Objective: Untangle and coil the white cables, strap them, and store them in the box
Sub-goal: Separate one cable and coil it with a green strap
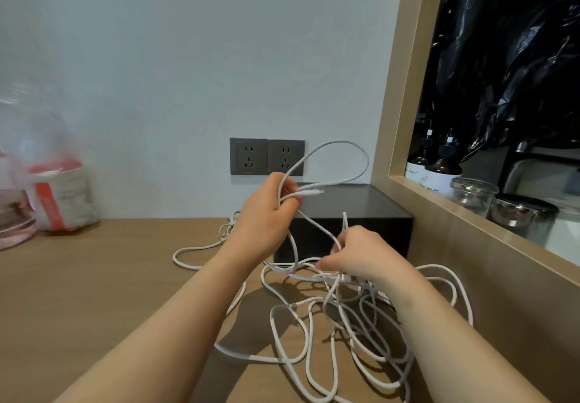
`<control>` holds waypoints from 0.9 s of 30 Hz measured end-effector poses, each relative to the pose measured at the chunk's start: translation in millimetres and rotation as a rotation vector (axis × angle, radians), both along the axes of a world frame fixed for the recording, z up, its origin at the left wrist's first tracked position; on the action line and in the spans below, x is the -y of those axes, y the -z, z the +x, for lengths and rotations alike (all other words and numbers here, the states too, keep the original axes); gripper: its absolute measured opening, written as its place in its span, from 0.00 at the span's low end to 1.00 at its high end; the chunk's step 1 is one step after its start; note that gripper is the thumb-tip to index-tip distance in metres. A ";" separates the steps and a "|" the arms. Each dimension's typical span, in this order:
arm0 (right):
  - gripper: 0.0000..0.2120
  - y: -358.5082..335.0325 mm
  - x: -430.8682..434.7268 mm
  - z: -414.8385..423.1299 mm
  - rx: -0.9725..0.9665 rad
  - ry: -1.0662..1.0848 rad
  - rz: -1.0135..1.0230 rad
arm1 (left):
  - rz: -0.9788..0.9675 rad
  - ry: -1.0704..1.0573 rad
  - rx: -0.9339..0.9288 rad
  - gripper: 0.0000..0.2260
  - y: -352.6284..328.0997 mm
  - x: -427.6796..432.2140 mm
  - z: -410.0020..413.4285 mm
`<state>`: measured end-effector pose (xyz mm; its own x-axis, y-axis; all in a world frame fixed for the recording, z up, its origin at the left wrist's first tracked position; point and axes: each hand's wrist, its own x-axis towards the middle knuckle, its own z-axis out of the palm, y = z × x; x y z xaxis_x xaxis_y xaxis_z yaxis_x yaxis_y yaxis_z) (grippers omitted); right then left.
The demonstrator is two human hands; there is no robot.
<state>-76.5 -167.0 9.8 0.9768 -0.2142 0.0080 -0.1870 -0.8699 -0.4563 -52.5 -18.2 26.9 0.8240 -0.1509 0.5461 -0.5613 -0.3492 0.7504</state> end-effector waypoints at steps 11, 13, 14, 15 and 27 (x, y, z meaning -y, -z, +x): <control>0.14 -73.9 4.0 -3.6 0.341 0.012 1.212 | -0.058 -0.109 0.020 0.04 -12.2 -2.3 -0.6; 0.14 -82.6 -1.0 -6.8 0.404 -0.009 1.291 | -0.120 -0.022 -0.036 0.06 -19.3 1.9 -4.3; 0.15 -85.5 -2.9 -8.0 0.439 -0.028 1.296 | -0.157 0.049 -0.088 0.06 -21.6 4.1 -7.4; 0.15 -87.9 -4.4 -9.3 0.467 -0.055 1.285 | -0.192 0.134 -0.156 0.05 -22.6 6.7 -11.3; 0.13 -72.6 -6.6 -14.1 0.497 -0.164 1.082 | -0.258 0.409 -0.349 0.01 -9.4 20.7 -12.1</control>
